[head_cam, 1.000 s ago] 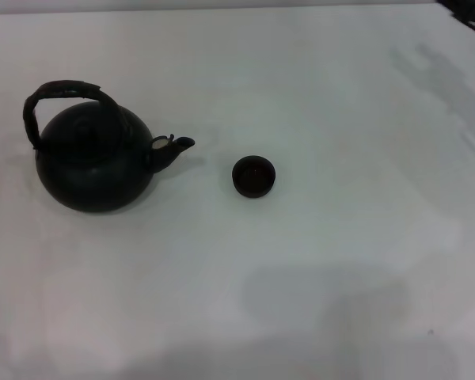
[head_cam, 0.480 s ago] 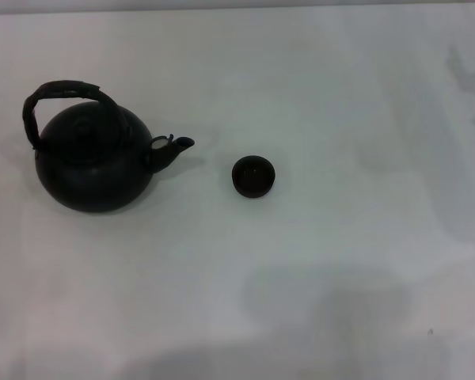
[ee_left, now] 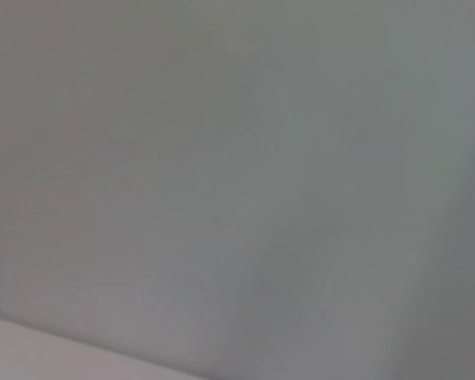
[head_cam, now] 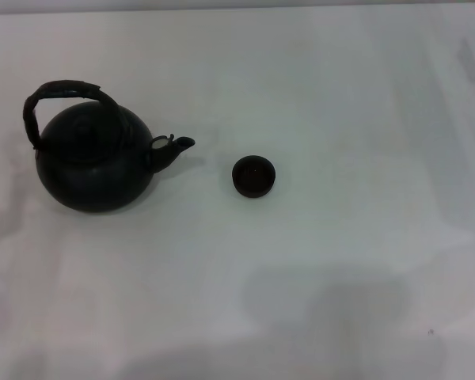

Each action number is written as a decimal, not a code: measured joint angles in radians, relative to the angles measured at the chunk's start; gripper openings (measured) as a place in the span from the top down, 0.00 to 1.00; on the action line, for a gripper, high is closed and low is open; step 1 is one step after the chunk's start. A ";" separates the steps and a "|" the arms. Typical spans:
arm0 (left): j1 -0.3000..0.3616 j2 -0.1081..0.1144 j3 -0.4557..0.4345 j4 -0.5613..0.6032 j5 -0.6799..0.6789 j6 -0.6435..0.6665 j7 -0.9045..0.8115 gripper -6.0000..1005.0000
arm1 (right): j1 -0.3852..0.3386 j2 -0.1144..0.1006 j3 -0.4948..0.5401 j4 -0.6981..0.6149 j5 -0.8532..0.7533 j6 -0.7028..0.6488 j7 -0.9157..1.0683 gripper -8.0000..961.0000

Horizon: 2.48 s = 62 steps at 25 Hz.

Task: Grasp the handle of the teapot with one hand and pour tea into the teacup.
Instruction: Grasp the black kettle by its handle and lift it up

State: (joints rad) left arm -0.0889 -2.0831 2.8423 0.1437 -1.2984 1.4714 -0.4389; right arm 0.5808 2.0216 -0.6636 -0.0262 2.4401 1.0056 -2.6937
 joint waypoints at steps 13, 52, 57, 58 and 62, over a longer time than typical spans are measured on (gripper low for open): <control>-0.139 0.005 0.000 -0.024 0.243 -0.062 0.011 0.28 | -0.017 -0.002 0.003 0.000 0.002 -0.006 0.089 0.14; -0.182 0.005 -0.002 -0.035 0.188 -0.141 0.126 0.63 | -0.035 -0.004 0.002 -0.005 0.003 -0.005 0.129 0.14; -0.191 0.006 -0.004 -0.034 0.188 -0.139 0.126 0.75 | -0.037 -0.004 0.002 -0.010 0.003 -0.006 0.137 0.14; -0.193 0.006 -0.006 -0.034 0.188 -0.138 0.126 0.78 | -0.038 -0.004 0.002 -0.010 0.003 -0.006 0.138 0.14; -0.209 0.007 -0.009 -0.036 0.188 -0.132 0.124 0.88 | -0.042 -0.004 0.002 -0.012 0.003 -0.006 0.147 0.14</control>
State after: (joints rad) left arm -0.2976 -2.0757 2.8335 0.1079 -1.1104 1.3396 -0.3146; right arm 0.5387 2.0171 -0.6612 -0.0381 2.4435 0.9993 -2.5472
